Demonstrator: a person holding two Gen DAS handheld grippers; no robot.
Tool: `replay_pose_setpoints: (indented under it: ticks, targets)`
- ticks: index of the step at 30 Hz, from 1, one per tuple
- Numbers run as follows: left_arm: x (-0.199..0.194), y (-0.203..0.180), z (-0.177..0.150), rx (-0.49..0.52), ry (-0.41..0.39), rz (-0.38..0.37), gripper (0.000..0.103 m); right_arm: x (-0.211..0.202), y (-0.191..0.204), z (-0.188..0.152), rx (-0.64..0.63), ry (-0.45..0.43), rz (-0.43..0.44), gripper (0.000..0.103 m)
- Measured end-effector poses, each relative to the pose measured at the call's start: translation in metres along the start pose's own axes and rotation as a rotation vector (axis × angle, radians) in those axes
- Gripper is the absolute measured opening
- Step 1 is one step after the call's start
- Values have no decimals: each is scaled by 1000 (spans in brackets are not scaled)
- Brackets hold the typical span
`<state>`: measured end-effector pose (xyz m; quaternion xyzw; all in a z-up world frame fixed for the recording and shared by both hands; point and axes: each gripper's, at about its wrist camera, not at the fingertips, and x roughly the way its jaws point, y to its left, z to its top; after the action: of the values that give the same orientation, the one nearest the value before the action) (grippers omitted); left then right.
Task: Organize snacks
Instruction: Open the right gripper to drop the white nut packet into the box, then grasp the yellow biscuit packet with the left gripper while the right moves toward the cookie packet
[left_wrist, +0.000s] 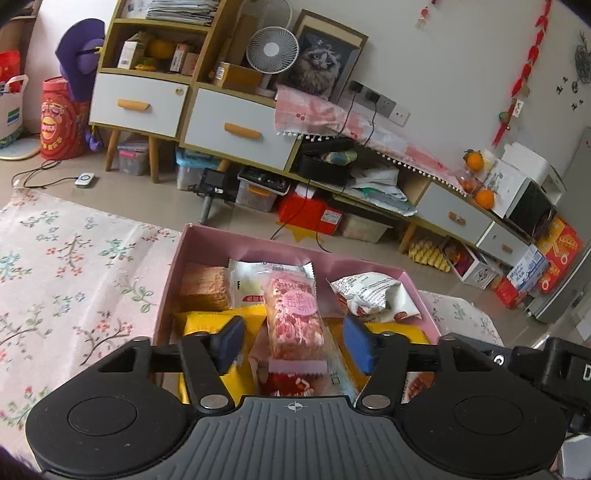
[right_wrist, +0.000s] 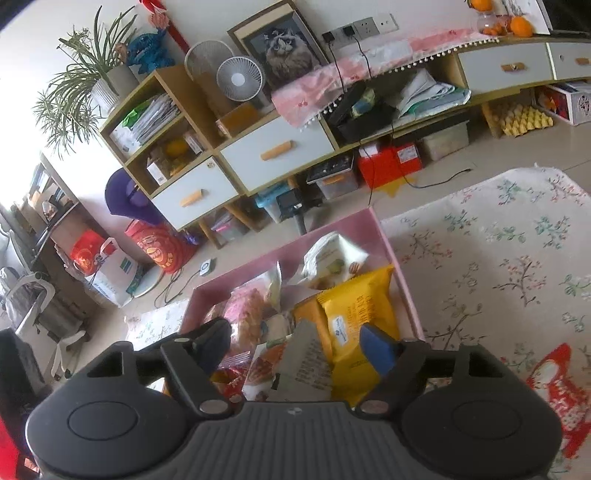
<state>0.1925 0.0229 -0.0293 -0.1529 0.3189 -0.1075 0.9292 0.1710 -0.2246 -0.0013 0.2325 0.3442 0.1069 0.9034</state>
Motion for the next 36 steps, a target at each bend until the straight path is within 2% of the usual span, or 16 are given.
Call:
replay_pose_setpoints:
  ticks: [4, 8, 12, 21, 29, 36]
  targets:
    - [-10, -3, -1, 33, 28, 35, 70, -12, -3, 1, 17, -1, -24, 72]
    - [-23, -4, -3, 42, 51, 67, 79, -26, -4, 3, 19, 1, -44, 76]
    - [-40, -10, -5, 65, 63, 79, 86, -44, -3, 2, 9, -18, -62, 79]
    - [-78, -22, -12, 127, 74, 106, 96, -74, -1, -11, -45, -27, -85, 88]
    - [-100, -17, -32, 141, 93, 116, 101, -87, -2, -32, -112, -27, -95, 90]
    - [-103, -11, -56, 227, 107, 155, 101, -95, -7, -55, -259, -26, -148, 90]
